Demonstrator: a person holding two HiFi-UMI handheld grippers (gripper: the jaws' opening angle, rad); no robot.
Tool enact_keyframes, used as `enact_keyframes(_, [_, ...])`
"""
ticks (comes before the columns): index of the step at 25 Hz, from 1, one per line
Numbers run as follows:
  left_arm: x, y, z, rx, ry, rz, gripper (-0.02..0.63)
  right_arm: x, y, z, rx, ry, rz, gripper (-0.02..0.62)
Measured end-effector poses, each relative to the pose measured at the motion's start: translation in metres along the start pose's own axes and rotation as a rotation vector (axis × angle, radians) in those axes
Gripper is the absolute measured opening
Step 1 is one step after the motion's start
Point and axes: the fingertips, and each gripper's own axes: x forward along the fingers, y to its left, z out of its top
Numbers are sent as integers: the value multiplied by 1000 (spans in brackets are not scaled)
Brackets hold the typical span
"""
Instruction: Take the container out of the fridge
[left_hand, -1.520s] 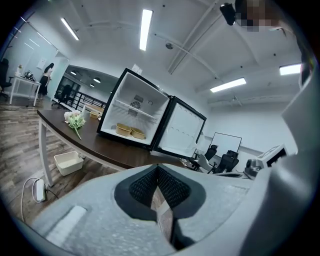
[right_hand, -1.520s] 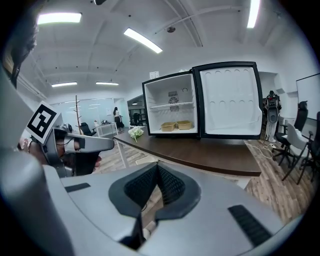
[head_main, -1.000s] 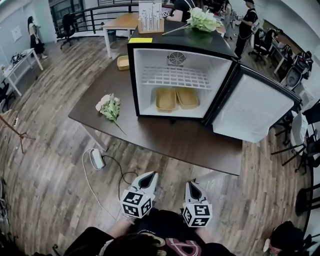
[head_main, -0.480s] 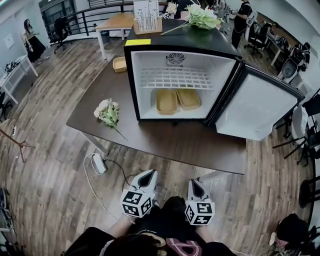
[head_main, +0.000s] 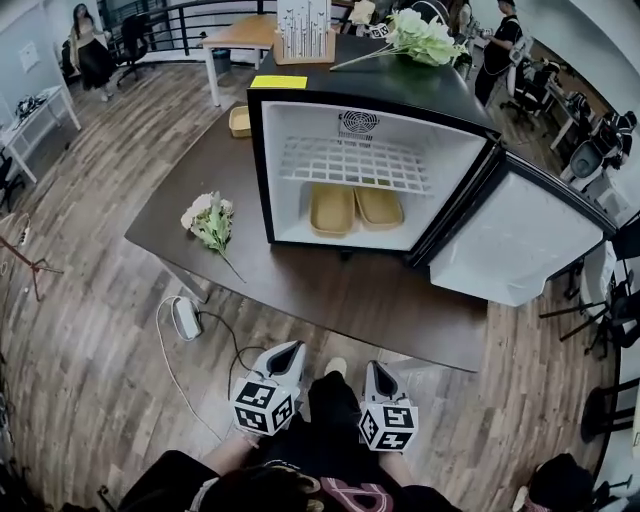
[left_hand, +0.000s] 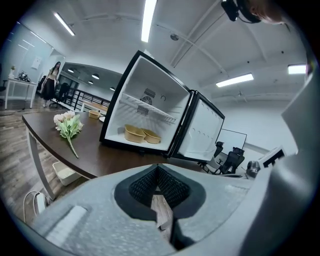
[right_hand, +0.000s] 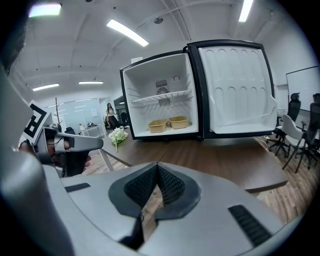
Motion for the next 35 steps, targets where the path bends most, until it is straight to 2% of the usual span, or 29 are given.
enact_keyframes(8, [53, 21, 28, -34, -26, 90, 8, 60, -38, 43, -25, 6, 62, 9])
enact_keyframes(14, [95, 36, 49, -29, -39, 164, 8, 105, -56, 61, -47, 35, 127, 9])
enact_keyframes(20, [132, 37, 70, -49, -54, 195, 8, 136, -78, 89, -69, 30, 170, 9])
enact_keyframes(25, [153, 45, 74, -85, -53, 234, 8, 149, -93, 101, -80, 28, 184, 9])
enact_keyframes(29, [160, 63, 94, -96, -105, 291, 8, 150, -98, 97, -75, 45, 176, 9])
enact_keyframes(35, [181, 84, 118, -87, -112, 309, 13, 155, -99, 97, -56, 57, 156, 9])
